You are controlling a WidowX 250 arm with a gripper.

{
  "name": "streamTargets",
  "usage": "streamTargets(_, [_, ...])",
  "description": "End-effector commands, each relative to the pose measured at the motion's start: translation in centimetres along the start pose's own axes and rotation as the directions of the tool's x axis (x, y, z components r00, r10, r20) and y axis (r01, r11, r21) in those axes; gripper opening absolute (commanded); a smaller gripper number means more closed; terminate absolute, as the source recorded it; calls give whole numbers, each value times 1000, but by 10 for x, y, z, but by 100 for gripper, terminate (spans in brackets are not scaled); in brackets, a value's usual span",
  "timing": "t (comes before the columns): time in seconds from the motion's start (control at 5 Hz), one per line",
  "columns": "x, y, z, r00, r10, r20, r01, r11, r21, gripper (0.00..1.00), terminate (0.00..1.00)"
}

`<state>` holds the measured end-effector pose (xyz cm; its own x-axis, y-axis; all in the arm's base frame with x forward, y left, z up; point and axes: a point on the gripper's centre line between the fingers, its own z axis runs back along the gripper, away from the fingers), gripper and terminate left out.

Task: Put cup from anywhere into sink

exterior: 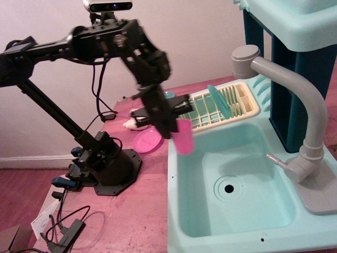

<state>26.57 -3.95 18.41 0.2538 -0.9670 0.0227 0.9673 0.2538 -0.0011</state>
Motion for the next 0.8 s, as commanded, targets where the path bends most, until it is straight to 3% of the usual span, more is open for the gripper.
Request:
streamTargets(0.0, [9,32,-11,999,-36,32,35,998,46,0,0])
streamTargets(0.2, [22,28,-37,998,-56,36,58,997,-54,0,0])
streamTargets(0.4, [21,24,-45,995,-81,56,87,991,-100,100,0])
streamTargets(0.6, [18,22,-38,995,-86,50,90,992,-88,100,100])
